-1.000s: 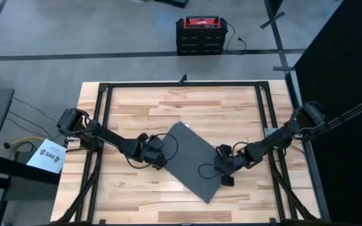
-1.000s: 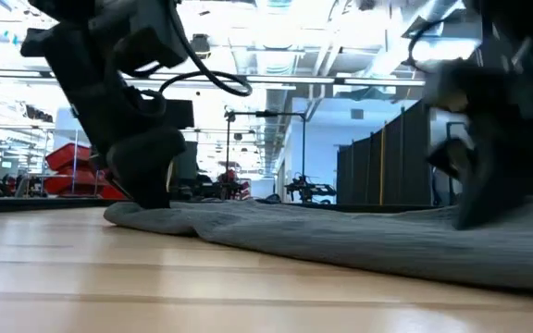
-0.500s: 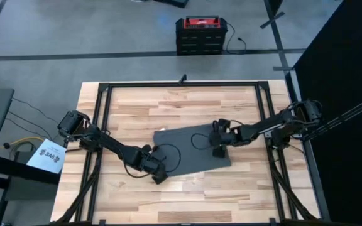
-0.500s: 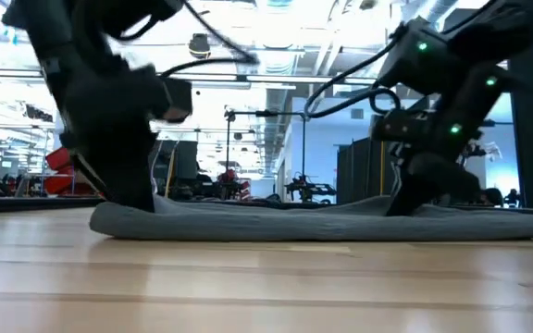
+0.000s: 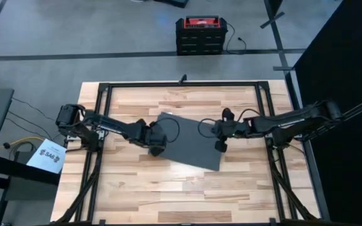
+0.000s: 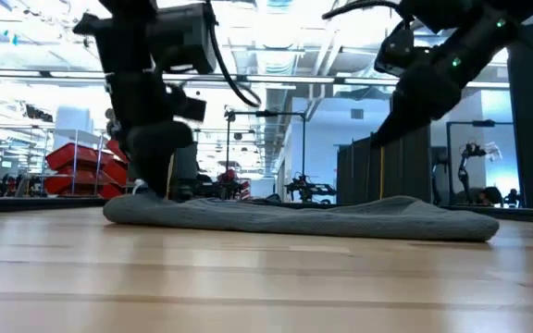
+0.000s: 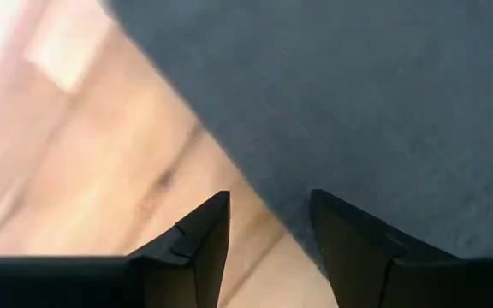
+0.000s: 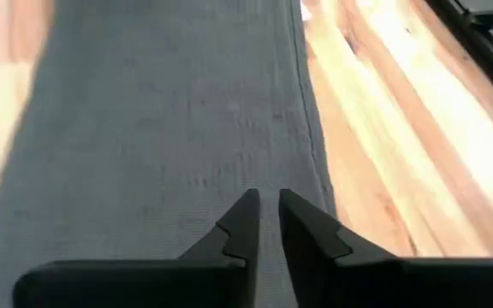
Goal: Roll towel
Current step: Fold the gray towel
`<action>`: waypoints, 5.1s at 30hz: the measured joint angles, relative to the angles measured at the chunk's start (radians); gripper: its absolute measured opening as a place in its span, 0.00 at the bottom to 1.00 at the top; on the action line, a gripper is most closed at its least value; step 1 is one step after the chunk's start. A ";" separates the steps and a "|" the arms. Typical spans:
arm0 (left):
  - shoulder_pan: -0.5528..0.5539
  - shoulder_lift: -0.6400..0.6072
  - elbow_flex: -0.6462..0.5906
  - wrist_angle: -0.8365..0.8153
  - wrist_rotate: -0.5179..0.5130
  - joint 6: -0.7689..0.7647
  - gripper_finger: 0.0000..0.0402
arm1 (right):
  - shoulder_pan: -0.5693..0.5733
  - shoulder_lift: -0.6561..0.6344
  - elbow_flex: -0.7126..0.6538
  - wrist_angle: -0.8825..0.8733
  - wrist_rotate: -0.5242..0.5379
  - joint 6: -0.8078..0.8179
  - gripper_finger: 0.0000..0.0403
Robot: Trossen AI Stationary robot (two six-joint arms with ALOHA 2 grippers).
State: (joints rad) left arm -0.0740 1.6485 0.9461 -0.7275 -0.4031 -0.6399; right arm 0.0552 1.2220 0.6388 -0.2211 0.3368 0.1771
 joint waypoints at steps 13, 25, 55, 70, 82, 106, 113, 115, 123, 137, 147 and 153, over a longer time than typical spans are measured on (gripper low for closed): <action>0.087 -0.008 -0.196 0.503 0.404 0.121 0.37 | -0.011 0.068 -0.029 0.022 -0.053 0.055 0.33; 0.042 -0.174 -0.117 0.413 0.420 0.165 0.37 | -0.078 0.058 -0.029 0.084 -0.054 -0.046 0.34; 0.252 -0.031 -0.146 0.487 0.403 0.580 0.18 | -0.166 0.059 -0.029 0.176 -0.052 -0.189 0.34; 0.252 -0.034 -0.051 0.263 0.407 0.579 0.04 | -0.182 0.059 -0.029 0.172 -0.052 -0.211 0.34; 0.319 -0.035 0.003 0.264 0.369 0.642 0.04 | -0.181 0.059 -0.029 0.169 -0.092 -0.162 0.34; 0.370 0.138 -0.047 0.418 0.384 0.566 0.04 | -0.086 0.321 -0.029 0.235 -0.527 -0.021 0.08; 0.265 0.035 -0.066 0.261 0.596 0.406 0.04 | -0.189 0.337 -0.001 0.055 -0.443 -0.147 0.01; 0.222 0.015 -0.068 0.254 0.640 0.385 0.04 | -0.240 0.312 0.005 0.031 -0.385 -0.222 0.00; 0.134 0.001 -0.065 0.321 0.659 0.335 0.04 | -0.332 0.191 0.032 0.034 -0.301 -0.317 0.00; 0.140 -0.040 -0.060 0.251 0.503 0.334 0.04 | -0.228 0.273 0.031 0.078 -0.314 -0.204 0.00; 0.158 -0.040 -0.093 0.256 0.458 0.343 0.04 | -0.207 0.273 -0.041 0.059 -0.315 -0.129 0.00; 0.182 -0.041 -0.103 0.245 0.449 0.359 0.04 | -0.206 0.268 -0.079 0.079 -0.314 -0.098 0.00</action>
State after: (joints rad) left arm 0.1083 1.6074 0.8428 -0.4822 0.0463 -0.2810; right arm -0.1505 1.4902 0.5598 -0.1422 0.0231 0.0788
